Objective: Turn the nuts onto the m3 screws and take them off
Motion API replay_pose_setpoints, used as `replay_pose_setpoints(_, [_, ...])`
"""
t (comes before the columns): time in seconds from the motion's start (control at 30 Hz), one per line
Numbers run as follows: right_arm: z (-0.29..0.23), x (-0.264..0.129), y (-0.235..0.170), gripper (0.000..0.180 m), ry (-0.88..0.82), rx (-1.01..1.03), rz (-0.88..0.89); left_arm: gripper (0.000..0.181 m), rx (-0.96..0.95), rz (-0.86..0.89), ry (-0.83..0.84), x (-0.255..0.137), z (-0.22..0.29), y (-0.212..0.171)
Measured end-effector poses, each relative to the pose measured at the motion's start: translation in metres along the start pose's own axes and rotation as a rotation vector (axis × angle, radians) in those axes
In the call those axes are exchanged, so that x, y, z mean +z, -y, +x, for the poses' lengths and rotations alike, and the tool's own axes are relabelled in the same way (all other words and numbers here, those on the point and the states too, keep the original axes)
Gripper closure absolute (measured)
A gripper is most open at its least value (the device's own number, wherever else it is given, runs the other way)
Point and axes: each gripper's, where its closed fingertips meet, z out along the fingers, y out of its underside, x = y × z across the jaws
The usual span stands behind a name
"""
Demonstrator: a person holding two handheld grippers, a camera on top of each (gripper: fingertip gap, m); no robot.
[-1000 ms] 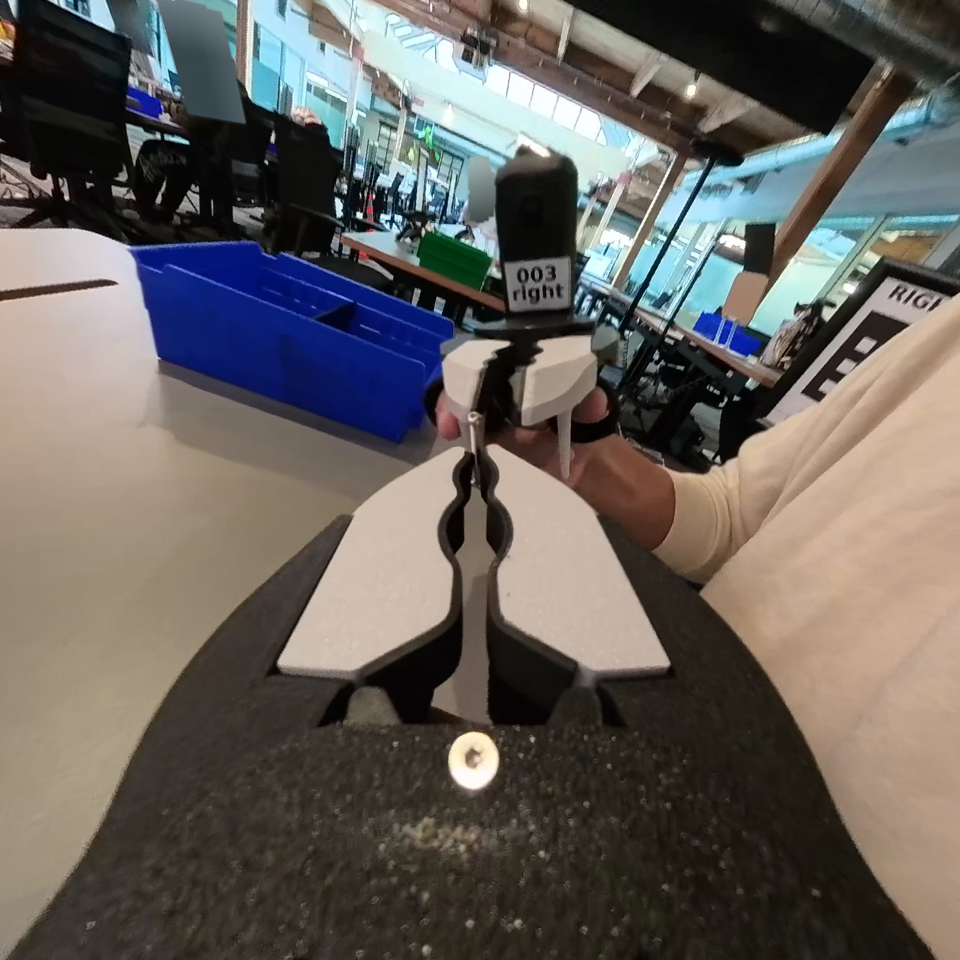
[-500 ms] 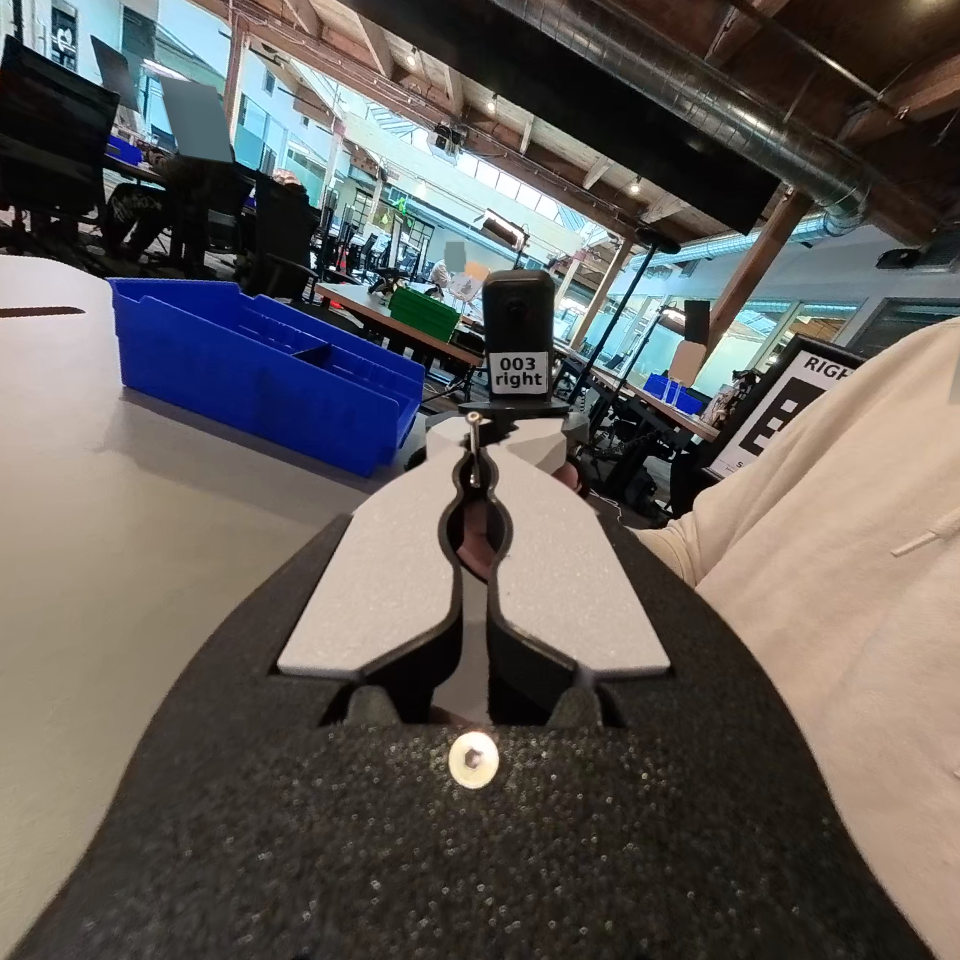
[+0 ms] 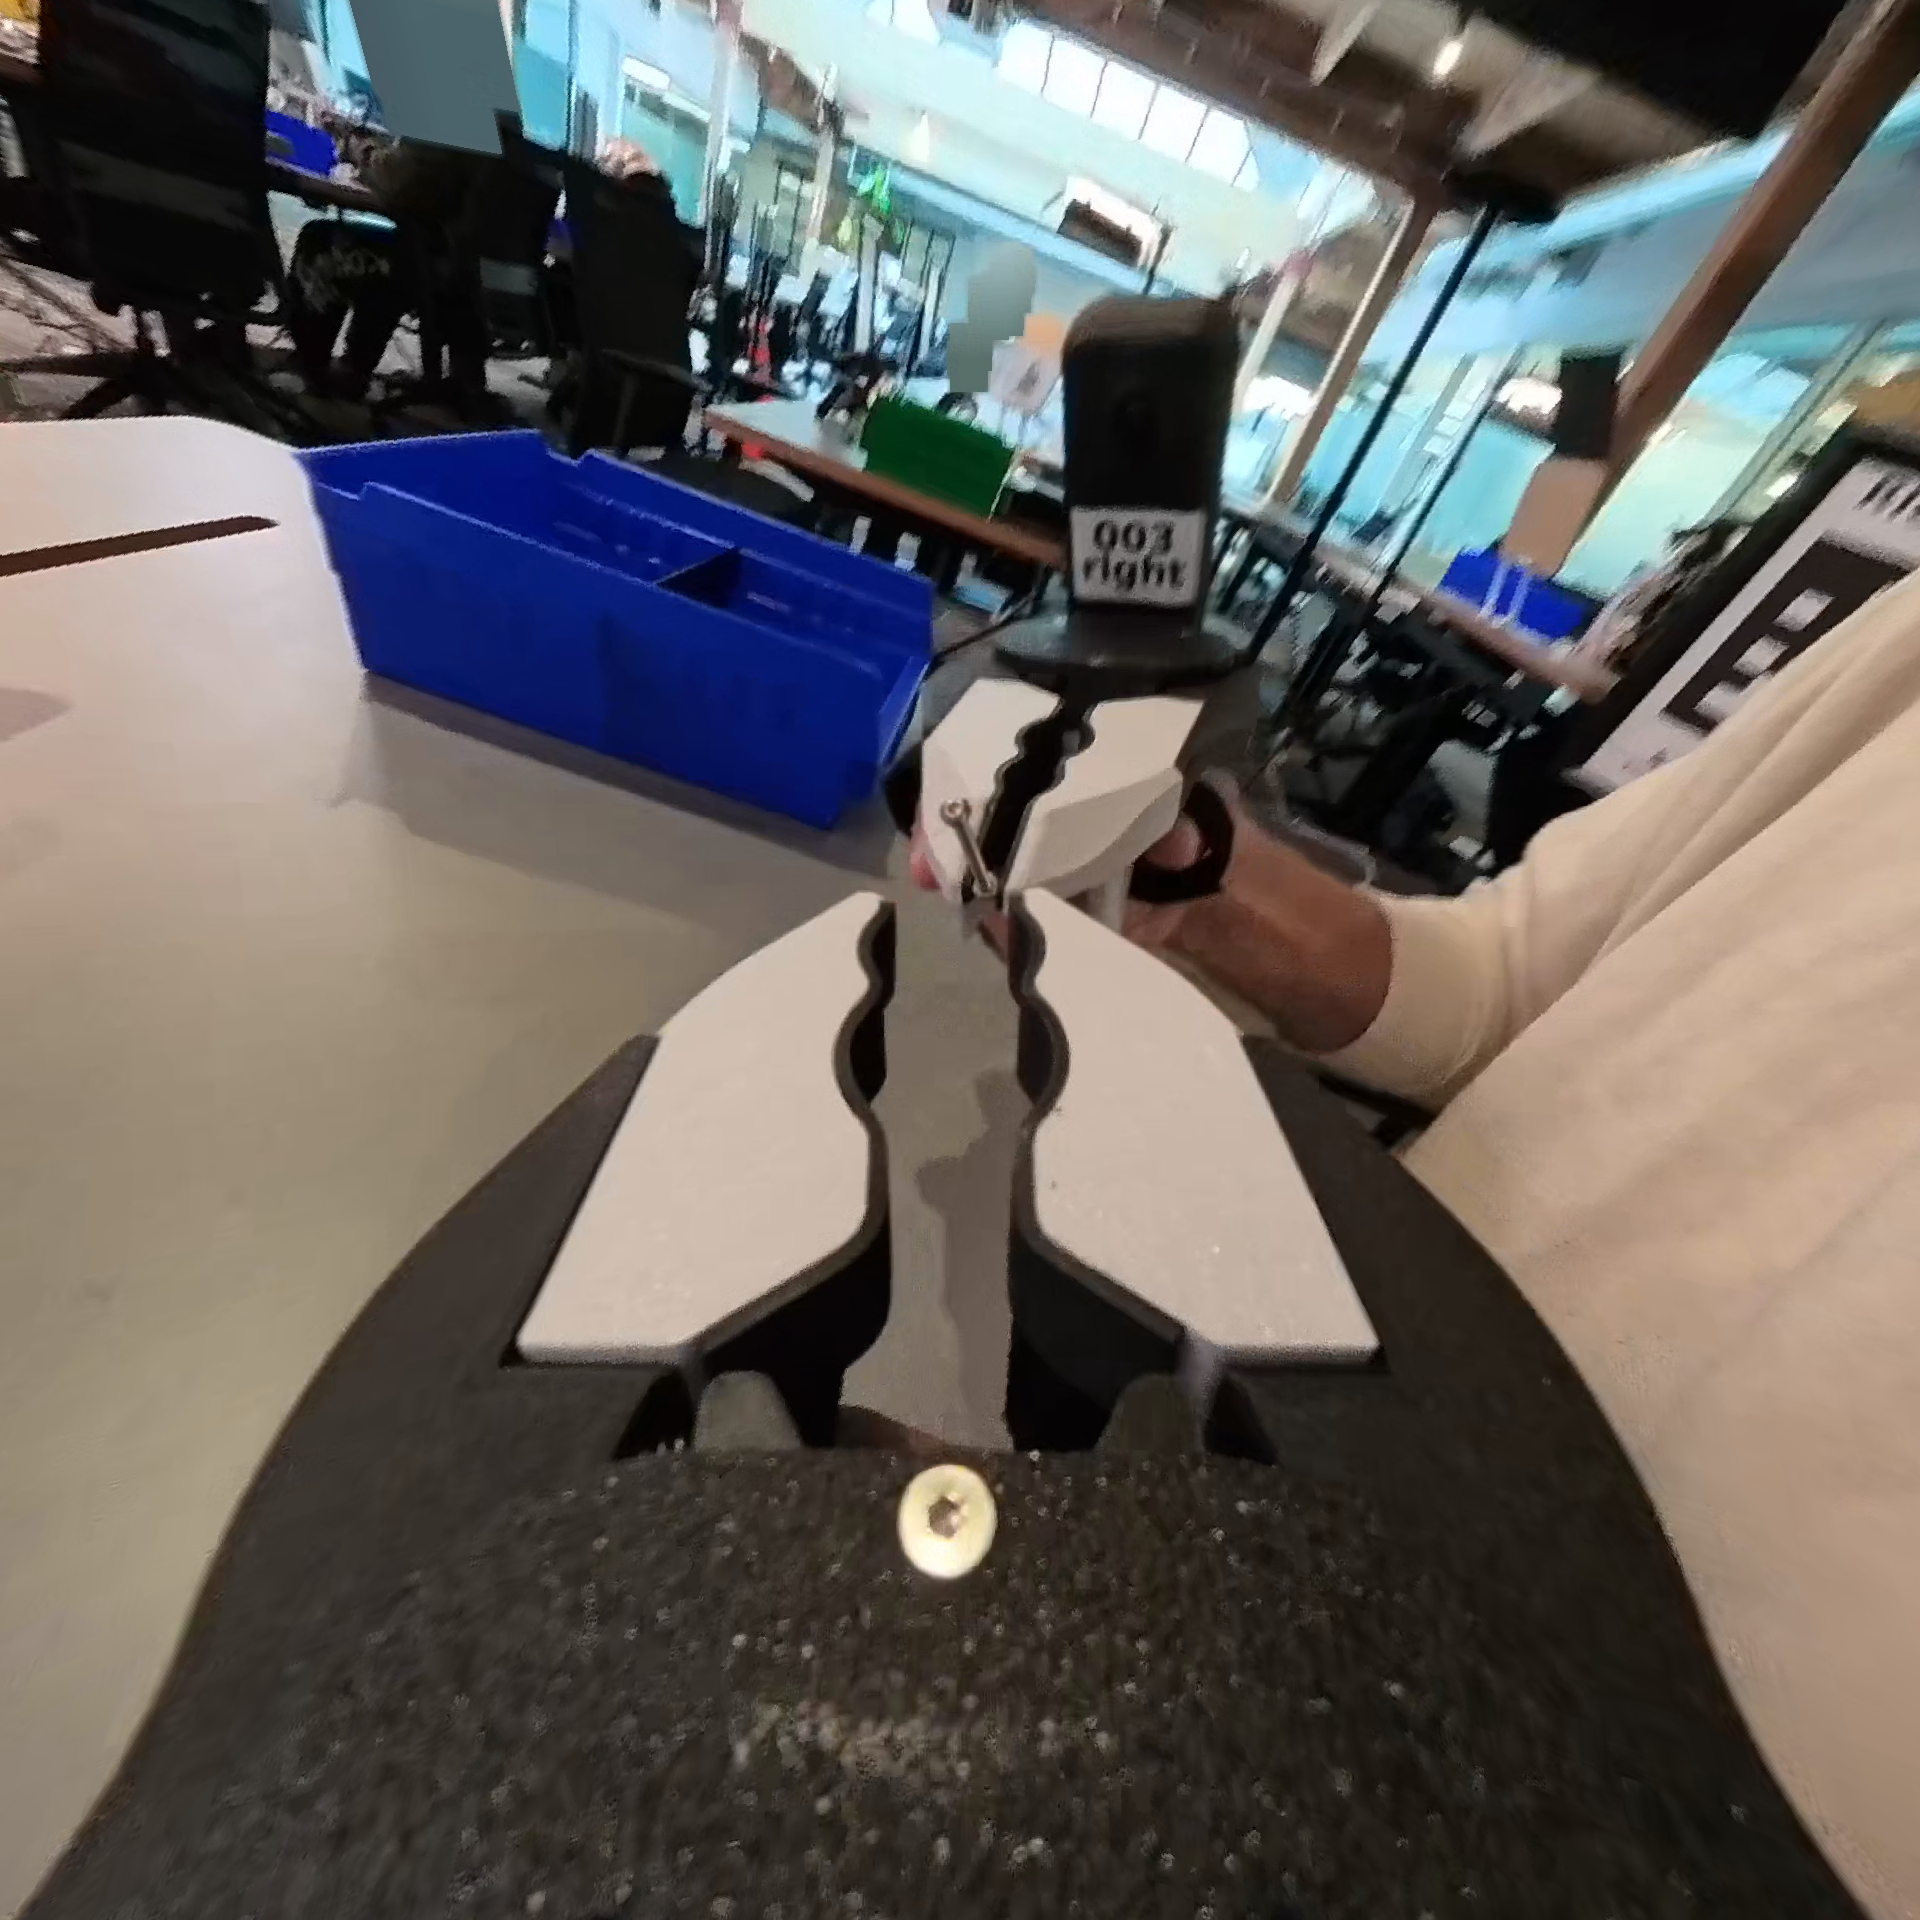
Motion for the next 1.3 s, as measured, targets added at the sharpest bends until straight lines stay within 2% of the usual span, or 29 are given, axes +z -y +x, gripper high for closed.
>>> replay_pose_setpoints(0.23, [-0.004, 0.002, -0.023, 0.175, 0.011, -0.143, -0.215, 0.161, 0.109, -0.095, -0.011, 0.002, 0.010, -0.009])
replay_pose_setpoints(0.5, [-0.009, -0.001, -0.019, 0.175, 0.031, -0.167, -0.213, 0.163, 0.131, -0.122, -0.009, 0.005, 0.012, -0.015])
replay_pose_setpoints(0.63, [-0.007, -0.001, -0.021, 0.175, 0.020, -0.174, -0.225, 0.176, 0.139, -0.127, -0.014, 0.004, 0.012, -0.017])
replay_pose_setpoints(0.8, [-0.005, -0.002, -0.020, 0.175, 0.027, -0.157, -0.211, 0.177, 0.145, -0.132, -0.009, 0.004, 0.011, -0.019])
replay_pose_setpoints(1.1, [-0.006, -0.005, -0.003, 0.175, 0.069, -0.069, -0.074, 0.177, 0.125, -0.167, -0.015, 0.006, 0.007, -0.034])
replay_pose_setpoints(1.3, [-0.001, -0.002, -0.003, 0.175, 0.071, -0.038, -0.062, 0.177, 0.092, -0.146, -0.021, 0.008, 0.002, -0.038])
